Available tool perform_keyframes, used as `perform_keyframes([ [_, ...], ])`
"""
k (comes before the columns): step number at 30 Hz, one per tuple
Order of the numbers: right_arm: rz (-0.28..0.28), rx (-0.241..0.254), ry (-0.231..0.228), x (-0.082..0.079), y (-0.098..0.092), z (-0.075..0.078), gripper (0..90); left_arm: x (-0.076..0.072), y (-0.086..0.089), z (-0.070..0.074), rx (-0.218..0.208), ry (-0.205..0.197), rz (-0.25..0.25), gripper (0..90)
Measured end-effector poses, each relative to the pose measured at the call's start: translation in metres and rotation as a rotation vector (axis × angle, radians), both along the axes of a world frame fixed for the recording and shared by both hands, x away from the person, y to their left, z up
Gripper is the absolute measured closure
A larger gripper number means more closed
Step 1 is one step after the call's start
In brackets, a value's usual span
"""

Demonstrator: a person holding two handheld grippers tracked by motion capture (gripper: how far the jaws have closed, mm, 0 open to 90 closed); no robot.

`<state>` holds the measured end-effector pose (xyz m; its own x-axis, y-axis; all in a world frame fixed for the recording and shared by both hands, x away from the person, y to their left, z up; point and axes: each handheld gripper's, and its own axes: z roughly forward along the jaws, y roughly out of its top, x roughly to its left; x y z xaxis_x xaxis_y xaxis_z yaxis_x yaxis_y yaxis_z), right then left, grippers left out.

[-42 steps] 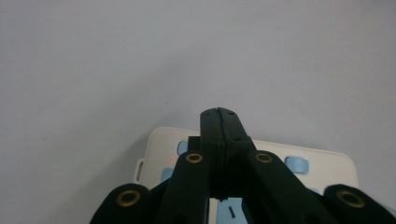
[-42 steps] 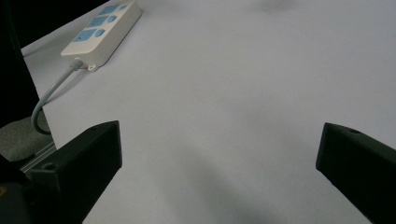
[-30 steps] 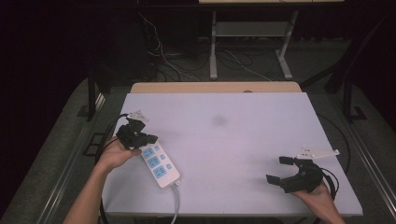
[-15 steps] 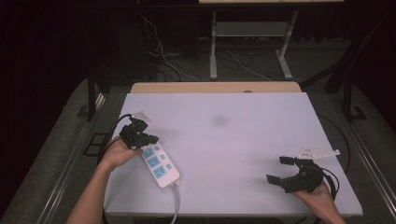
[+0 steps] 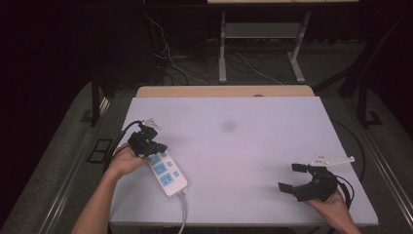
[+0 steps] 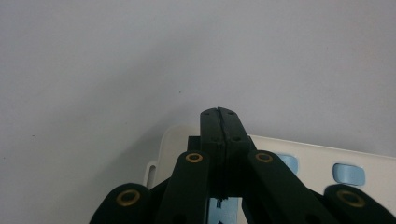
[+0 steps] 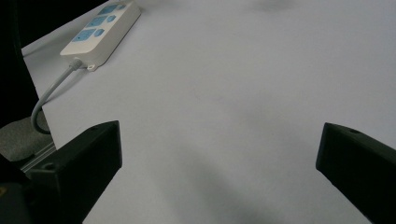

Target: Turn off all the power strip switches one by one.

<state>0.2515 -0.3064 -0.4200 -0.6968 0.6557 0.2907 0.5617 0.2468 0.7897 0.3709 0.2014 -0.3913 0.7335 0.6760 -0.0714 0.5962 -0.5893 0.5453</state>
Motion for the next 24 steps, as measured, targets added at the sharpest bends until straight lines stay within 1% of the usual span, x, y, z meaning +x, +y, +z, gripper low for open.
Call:
perform_keyframes([
  [6, 0.001, -0.002, 0.001, 0.000, 0.000, 0.000, 0.2, 0.001, 0.001, -0.002, 0.012, 0.008, 0.003, 89.0],
  [10, 0.001, -0.002, 0.001, 0.000, 0.000, 0.000, 0.2, 0.000, 0.002, -0.009, 0.009, 0.021, 0.002, 89.0],
  [11, 0.001, -0.002, 0.001, 0.000, 0.000, 0.000, 0.2, -0.001, 0.003, -0.009, -0.004, 0.022, 0.008, 89.0],
  [14, 0.002, -0.004, 0.003, 0.000, 0.000, -0.001, 0.2, -0.001, 0.005, -0.010, -0.020, 0.026, 0.015, 89.0],
  [19, 0.004, -0.005, 0.000, 0.000, 0.001, 0.000, 0.2, -0.001, 0.006, -0.010, -0.016, 0.026, 0.015, 89.0],
  [24, 0.005, -0.006, -0.001, 0.000, 0.001, 0.000, 0.2, 0.000, 0.007, -0.011, -0.034, 0.039, 0.035, 89.0],
])
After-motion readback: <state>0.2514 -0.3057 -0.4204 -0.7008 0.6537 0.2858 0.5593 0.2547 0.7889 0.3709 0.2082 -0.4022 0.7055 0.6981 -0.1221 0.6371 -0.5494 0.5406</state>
